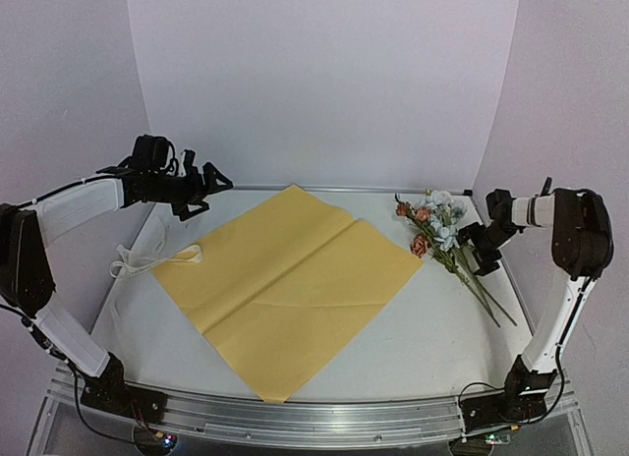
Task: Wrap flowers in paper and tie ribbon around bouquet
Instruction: Position the fake flower at the corner of the board.
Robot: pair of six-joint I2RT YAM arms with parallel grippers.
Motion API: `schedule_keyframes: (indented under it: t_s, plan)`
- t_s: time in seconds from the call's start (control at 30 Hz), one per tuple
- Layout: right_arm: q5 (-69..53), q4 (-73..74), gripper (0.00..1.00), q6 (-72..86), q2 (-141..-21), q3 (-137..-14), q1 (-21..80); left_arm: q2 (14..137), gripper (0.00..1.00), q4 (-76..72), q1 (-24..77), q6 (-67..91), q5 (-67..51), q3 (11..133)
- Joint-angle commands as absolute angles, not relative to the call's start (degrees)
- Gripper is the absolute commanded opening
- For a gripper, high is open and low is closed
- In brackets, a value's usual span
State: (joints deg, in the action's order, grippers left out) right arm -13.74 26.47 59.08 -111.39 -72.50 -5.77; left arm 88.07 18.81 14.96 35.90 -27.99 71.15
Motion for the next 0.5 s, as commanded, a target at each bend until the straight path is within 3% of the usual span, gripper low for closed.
schedule_keyframes:
  t_s: [0.0,0.47]
  plan:
    - [-14.1,23.5,0.98,64.3,-108.2,-68.8,-2.7,85.8,1.00,16.0,15.1,36.0,-29.1,70.7]
    - [-10.3,11.7,0.98,74.8,-95.9,-54.3,7.1,86.0,1.00,15.5,15.1,36.5,-29.2,69.9]
